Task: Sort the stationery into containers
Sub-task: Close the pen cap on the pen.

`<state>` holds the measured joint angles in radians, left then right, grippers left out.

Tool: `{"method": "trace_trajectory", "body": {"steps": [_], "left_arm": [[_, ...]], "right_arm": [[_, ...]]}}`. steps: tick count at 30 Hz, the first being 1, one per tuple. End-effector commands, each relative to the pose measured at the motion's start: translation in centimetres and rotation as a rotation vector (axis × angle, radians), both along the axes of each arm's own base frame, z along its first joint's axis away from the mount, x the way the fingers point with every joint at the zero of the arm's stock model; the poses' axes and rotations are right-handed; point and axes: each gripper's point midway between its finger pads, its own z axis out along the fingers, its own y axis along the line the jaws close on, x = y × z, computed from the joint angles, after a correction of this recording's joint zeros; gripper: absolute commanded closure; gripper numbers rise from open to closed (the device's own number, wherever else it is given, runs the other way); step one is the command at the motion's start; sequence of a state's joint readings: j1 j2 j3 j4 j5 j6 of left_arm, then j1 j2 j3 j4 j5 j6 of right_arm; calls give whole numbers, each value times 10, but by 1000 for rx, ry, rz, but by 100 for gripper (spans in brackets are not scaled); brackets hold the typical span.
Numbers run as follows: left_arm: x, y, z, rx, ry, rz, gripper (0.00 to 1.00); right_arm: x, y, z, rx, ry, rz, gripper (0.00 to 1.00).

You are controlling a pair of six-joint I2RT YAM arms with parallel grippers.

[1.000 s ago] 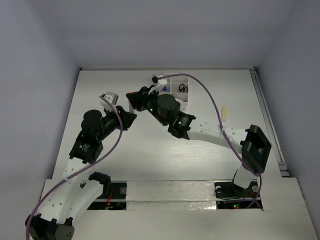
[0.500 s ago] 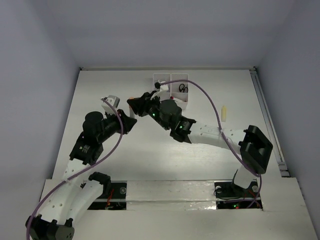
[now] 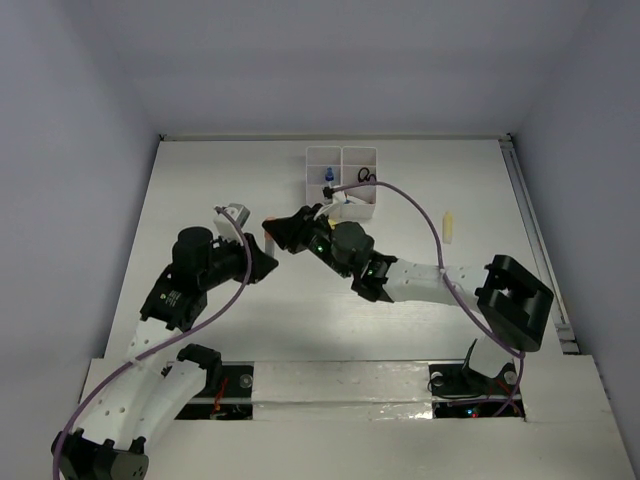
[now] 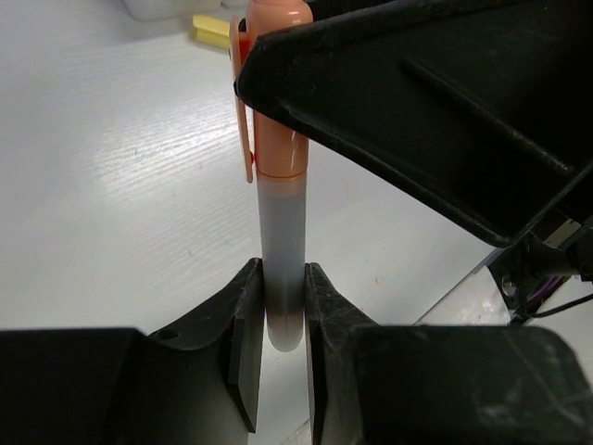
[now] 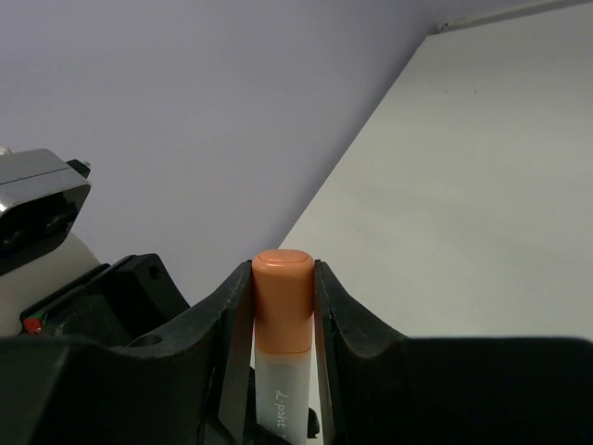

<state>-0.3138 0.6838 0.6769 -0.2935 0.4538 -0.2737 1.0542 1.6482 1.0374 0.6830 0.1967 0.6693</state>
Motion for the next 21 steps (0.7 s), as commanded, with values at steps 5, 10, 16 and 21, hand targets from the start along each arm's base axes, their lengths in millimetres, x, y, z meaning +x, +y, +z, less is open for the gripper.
{"method": "trace_trajectory", "body": {"steps": [5,10,16,21], "left_arm": [[51,26,86,-56,-347,209,100],[57,37,89,-47,-355,264,100],[63,44,91,-45,-355,303,100],[63,49,97,-51,-367,337,100]], "right_arm": [[-114,23,-137,-283,234,353,100],[-132,10,-160,-321,277,375,100],[-158,16,-170,-371,267,426,100],[-164,14,-175,-408,264,447,100]]}}
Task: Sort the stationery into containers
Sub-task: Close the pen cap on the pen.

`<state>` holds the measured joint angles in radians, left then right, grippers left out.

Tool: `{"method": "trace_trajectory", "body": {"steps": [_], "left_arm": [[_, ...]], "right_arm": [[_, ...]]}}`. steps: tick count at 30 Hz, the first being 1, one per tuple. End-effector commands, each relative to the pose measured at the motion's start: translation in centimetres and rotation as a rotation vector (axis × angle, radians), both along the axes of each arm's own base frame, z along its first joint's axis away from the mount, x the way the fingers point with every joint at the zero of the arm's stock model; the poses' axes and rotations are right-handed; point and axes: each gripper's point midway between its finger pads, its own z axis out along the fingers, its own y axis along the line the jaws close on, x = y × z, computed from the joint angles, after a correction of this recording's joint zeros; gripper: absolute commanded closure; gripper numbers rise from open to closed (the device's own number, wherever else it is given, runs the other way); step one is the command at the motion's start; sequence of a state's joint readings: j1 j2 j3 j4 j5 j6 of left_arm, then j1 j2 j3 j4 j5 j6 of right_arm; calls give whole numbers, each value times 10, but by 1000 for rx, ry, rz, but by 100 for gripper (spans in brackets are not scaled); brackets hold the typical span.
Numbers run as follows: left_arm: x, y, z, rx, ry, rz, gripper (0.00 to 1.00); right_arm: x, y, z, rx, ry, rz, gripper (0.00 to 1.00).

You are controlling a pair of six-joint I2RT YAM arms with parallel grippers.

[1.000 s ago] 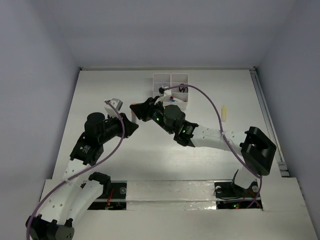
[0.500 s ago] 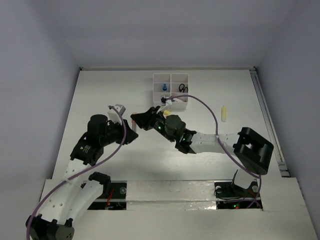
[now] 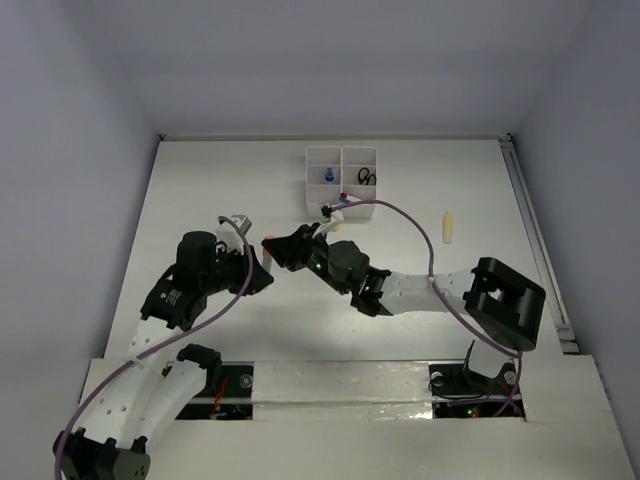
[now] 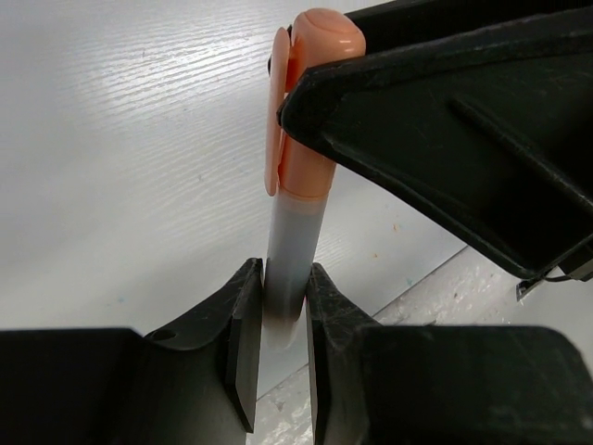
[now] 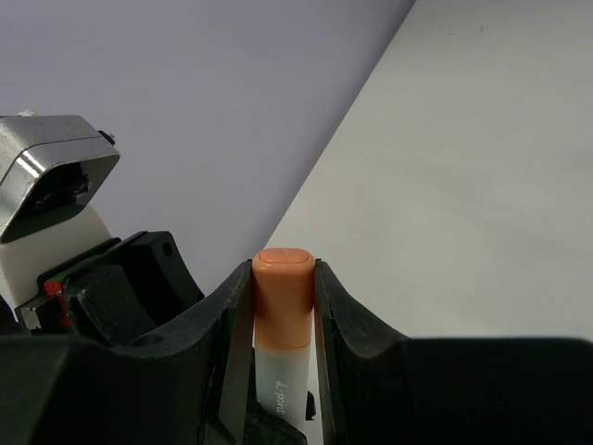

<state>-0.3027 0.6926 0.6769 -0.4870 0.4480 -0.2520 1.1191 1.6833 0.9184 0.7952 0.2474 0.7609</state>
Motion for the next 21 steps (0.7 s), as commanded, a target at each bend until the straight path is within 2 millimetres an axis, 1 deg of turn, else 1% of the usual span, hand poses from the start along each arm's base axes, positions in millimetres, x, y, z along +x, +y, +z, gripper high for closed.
{"method": "trace_trajectory", "body": {"steps": [1,2,4,5,7,8,9,10,11,12,15,17,18,19,21], "left_arm": [[88,40,135,-105,-554,337,100],[88,39,142,-123,-579,339,100],[89,40,143,-137,-576,348,100],[89,40,145,-142,-576,348,100],[89,40,148,-151,-577,354,100],[89,40,155,-165,-583,362,100],[90,40,157,-172,-582,365,100],[90,39,162,-184,-587,366,100],[91,38,172,-211,-600,370,100],[93,37,174,-224,-600,368,100],[94,31,191,-287,-624,356,100],[94,25,199,-320,-631,326,100],[94,23,200,-323,-633,314,100],[92,18,198,-341,-618,292,100],[92,11,188,-346,-587,258,100]], "right_arm": [[-140,9,-133,-420,167,461,100],[-141,7,-138,-444,178,459,100],[-137,8,-139,-465,169,447,100],[-135,4,-144,-495,175,435,100],[-129,1,-143,-518,157,402,100],[-125,-3,-144,-541,152,377,100],[-123,-6,-146,-554,148,369,100],[-123,-8,-148,-562,151,366,100],[-124,-11,-151,-572,151,366,100],[-125,-12,-151,-572,148,371,100],[-125,-18,-152,-571,154,361,100],[-125,-18,-147,-553,155,352,100],[-117,-19,-142,-534,155,334,100],[-106,-20,-131,-504,148,311,100],[-90,-19,-110,-441,131,285,100]]}}
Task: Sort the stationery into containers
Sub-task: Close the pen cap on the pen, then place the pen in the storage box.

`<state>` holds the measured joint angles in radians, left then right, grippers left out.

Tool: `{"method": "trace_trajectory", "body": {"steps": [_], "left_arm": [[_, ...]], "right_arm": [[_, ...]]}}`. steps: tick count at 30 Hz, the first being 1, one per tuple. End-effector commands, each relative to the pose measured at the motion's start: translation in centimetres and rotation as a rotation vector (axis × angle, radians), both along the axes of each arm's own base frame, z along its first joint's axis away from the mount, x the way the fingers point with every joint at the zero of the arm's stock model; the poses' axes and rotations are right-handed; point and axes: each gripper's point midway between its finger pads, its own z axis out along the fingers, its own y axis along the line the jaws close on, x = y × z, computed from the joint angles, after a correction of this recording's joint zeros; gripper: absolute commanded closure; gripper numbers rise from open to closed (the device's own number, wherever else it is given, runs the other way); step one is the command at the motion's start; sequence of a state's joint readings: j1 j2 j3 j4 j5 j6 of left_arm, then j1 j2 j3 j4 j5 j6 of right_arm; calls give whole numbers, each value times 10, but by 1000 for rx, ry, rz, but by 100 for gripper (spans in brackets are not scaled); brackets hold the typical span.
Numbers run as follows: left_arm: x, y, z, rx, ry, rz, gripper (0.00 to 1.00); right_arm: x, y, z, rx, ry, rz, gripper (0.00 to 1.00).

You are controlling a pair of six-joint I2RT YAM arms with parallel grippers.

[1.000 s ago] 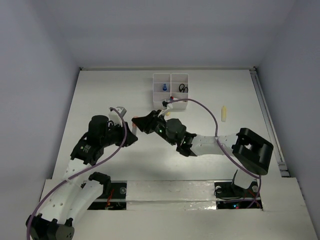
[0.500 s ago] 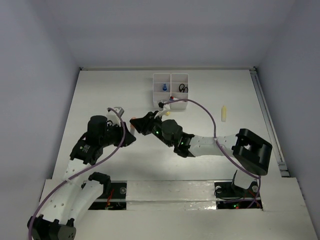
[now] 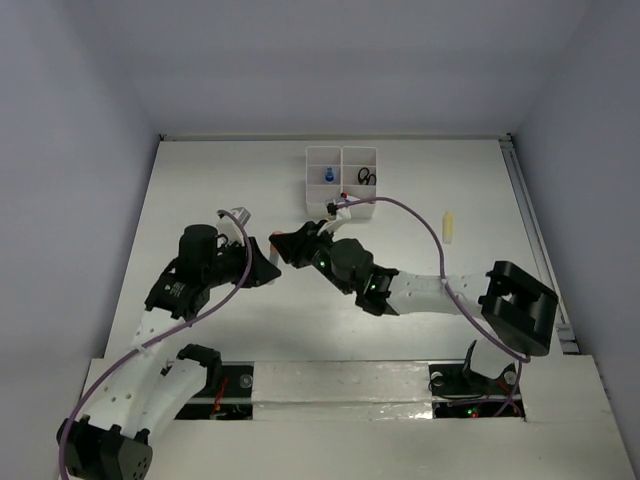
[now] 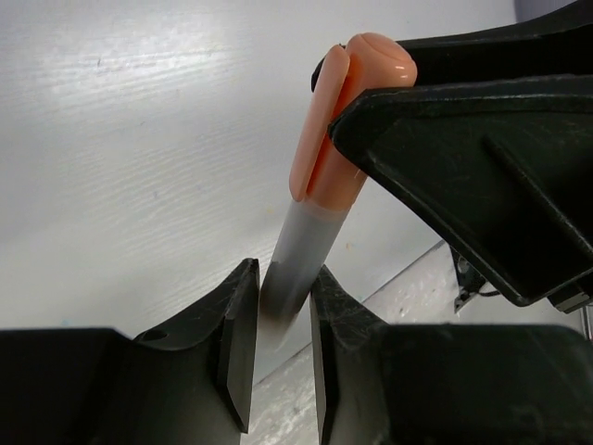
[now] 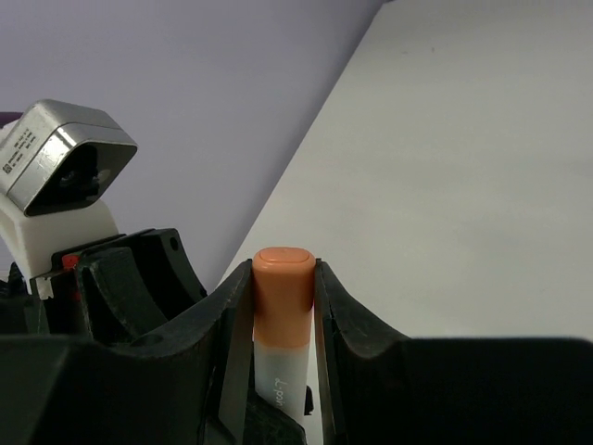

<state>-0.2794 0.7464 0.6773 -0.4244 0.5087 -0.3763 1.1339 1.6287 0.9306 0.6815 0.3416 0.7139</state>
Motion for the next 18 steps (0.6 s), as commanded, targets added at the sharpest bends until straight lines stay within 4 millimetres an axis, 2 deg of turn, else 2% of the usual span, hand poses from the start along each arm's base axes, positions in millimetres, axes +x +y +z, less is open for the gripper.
{"method": "trace_trajectory", "body": {"steps": [1,2,4,5,6,7,10,11,12,13,14,15,16,17,18], "left_arm": [[83,19,177,-221,-635,243,100],[80,14,165,-220,-598,211,100],[77,7,151,-212,-559,171,100],[74,5,138,-193,-526,151,100],[72,4,132,-184,-512,140,97],[69,3,124,-175,-489,124,86],[62,2,114,-151,-482,90,69],[59,3,113,-137,-473,86,60],[57,6,113,-106,-491,82,56],[57,11,115,-85,-502,102,50],[54,13,113,-67,-497,103,41],[50,15,119,-53,-529,101,37],[47,16,120,-48,-538,96,32],[46,17,118,-42,-533,96,25],[43,18,119,-41,-546,96,22]], "right_arm": [[-85,-4,-101,-330,161,343,100],[-68,-6,-83,-281,145,328,100],[-51,-6,-61,-238,109,304,100],[-31,-7,-41,-209,79,256,100],[-20,-8,-32,-207,54,233,100],[-4,-6,-9,-178,19,196,100],[47,-23,15,-170,-37,63,100],[64,-27,32,-146,-61,29,100],[95,-48,37,-137,-67,-48,100],[112,-59,43,-121,-69,-87,100],[126,-69,48,-107,-74,-109,100],[142,-78,57,-86,-93,-148,100],[162,-97,59,-89,-101,-205,100],[171,-104,60,-96,-111,-233,100],[179,-109,64,-129,-155,-259,100]]}}
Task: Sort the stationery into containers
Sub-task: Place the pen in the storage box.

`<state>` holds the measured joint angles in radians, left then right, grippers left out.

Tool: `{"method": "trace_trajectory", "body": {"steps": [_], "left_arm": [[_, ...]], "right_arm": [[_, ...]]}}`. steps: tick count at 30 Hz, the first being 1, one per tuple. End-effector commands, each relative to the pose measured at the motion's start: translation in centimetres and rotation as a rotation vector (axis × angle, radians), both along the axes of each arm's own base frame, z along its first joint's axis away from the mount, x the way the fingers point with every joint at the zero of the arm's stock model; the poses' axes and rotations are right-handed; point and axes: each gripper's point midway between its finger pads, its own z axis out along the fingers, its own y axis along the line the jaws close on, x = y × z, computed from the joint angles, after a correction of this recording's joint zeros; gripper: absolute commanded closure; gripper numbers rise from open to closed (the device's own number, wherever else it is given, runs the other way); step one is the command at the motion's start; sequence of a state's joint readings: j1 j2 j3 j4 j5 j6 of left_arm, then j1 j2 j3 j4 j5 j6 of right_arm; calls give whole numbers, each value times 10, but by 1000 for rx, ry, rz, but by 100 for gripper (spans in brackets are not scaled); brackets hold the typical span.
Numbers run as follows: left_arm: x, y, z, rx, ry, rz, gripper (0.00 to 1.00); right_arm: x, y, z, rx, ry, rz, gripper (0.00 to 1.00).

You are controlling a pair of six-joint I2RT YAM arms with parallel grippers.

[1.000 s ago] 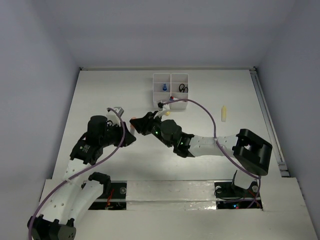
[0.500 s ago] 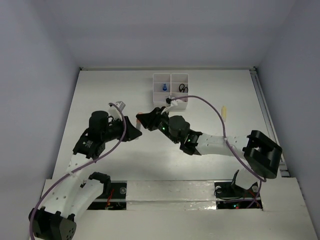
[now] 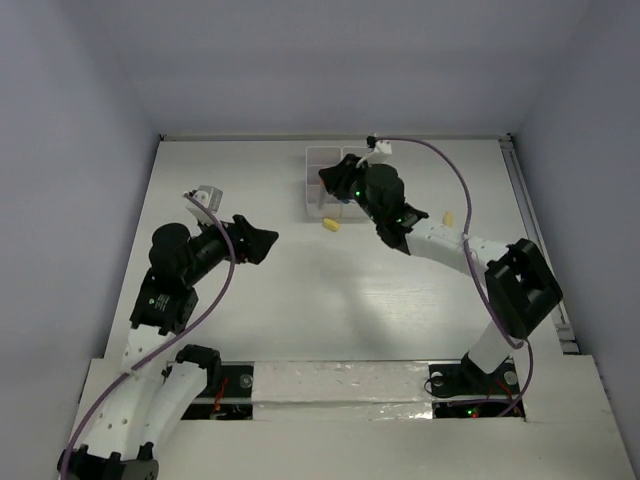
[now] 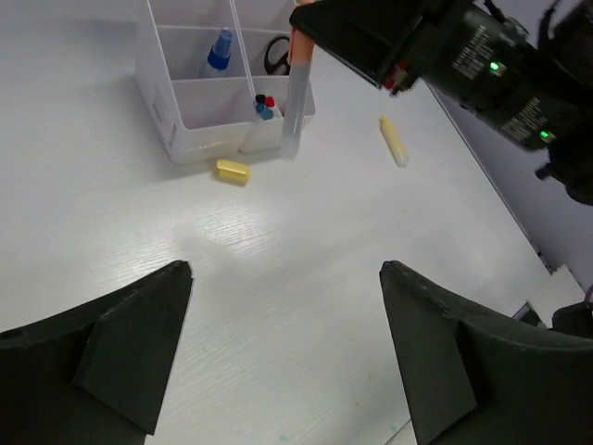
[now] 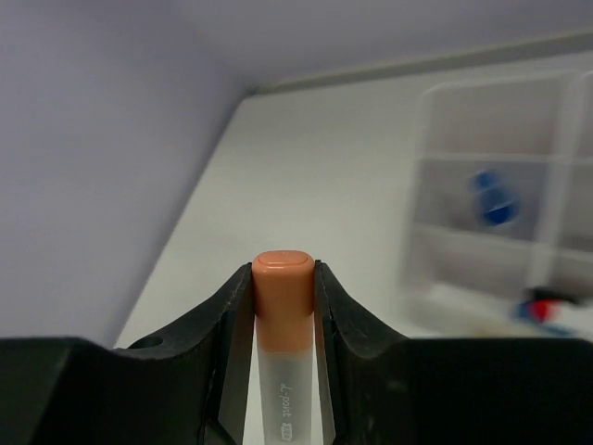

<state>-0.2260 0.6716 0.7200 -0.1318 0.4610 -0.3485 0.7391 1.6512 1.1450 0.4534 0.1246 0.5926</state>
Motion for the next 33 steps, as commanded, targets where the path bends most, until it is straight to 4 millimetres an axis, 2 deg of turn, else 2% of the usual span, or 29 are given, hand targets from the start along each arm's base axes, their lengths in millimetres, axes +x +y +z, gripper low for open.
{"method": "trace_trajectory", "body": {"steps": [1,2,4,5,6,8,11,13,15,16,18,22,28,33], "left_arm": [[-2,7,30,23,-131,20,19],[-1,7,32,16,-148,20,12],[0,8,23,12,-148,30,8],[2,9,23,4,-161,42,7],[4,8,14,5,-144,42,6],[5,9,12,23,-132,40,4],[4,5,14,29,-133,37,3],[3,4,14,38,-139,36,3],[1,2,15,45,-142,33,3],[2,3,15,48,-141,40,3],[2,2,17,50,-146,40,3],[2,1,16,56,-145,39,4],[3,3,17,58,-146,50,4],[3,4,17,58,-148,54,4]], "right_arm": [[39,-23,23,-60,-120,-103,100],[48,-30,20,-95,-136,-158,100],[60,-36,18,-172,-208,-209,100],[69,-40,7,-205,-218,-251,100],[75,-41,13,-203,-259,-277,100],[88,-42,10,-255,-330,-318,100],[99,-41,11,-308,-409,-345,100],[107,-39,5,-360,-465,-357,100],[110,-38,8,-365,-506,-374,100],[113,-36,0,-389,-515,-369,100],[115,-34,2,-393,-543,-368,100],[118,-29,-9,-391,-544,-357,100],[107,-17,-3,-379,-585,-348,100],[110,-15,-27,-417,-559,-334,100]]}}
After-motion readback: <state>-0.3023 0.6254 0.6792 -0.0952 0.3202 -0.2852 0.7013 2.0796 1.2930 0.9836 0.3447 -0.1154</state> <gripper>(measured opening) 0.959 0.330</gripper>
